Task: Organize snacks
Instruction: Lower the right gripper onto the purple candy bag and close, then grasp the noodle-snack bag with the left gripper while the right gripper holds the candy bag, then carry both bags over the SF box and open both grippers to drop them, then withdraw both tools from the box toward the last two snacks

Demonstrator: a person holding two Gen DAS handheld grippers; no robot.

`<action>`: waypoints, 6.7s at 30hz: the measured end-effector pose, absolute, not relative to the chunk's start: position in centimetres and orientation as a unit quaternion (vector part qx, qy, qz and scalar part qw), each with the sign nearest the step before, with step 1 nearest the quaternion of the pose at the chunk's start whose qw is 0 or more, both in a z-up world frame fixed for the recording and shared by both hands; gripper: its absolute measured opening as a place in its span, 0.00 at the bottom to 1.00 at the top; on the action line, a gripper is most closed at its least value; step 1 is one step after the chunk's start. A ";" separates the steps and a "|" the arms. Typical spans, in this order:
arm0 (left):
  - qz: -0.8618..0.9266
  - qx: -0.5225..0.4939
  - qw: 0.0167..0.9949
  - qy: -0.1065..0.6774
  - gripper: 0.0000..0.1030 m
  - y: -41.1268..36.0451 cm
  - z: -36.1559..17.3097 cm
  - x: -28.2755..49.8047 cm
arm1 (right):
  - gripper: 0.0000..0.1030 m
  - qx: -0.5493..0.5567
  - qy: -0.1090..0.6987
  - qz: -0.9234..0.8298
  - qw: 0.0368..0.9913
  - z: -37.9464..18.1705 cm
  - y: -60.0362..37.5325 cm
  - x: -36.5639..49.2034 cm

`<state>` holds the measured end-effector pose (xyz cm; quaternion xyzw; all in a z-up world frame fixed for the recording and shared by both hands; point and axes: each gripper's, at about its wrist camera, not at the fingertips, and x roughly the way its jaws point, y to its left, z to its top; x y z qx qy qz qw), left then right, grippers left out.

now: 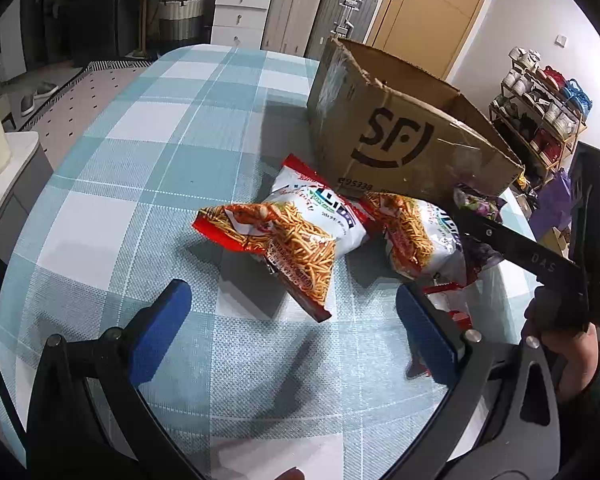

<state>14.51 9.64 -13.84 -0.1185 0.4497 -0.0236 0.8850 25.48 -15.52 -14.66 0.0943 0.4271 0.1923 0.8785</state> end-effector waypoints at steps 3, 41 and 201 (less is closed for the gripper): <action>-0.022 -0.121 0.884 0.452 0.99 9.9 -14.1 14.7 | 0.62 0.100 0.429 0.201 0.875 -15.1 -15.6 25.6; -0.035 -0.099 0.892 0.439 0.99 13.4 -11.6 15.4 | 0.51 0.107 0.401 0.209 0.886 -12.5 -17.6 14.3; -0.090 -0.024 0.909 0.407 0.81 1.9 -0.1 31.1 | 0.74 0.048 0.310 0.206 0.927 0.5 -18.3 30.6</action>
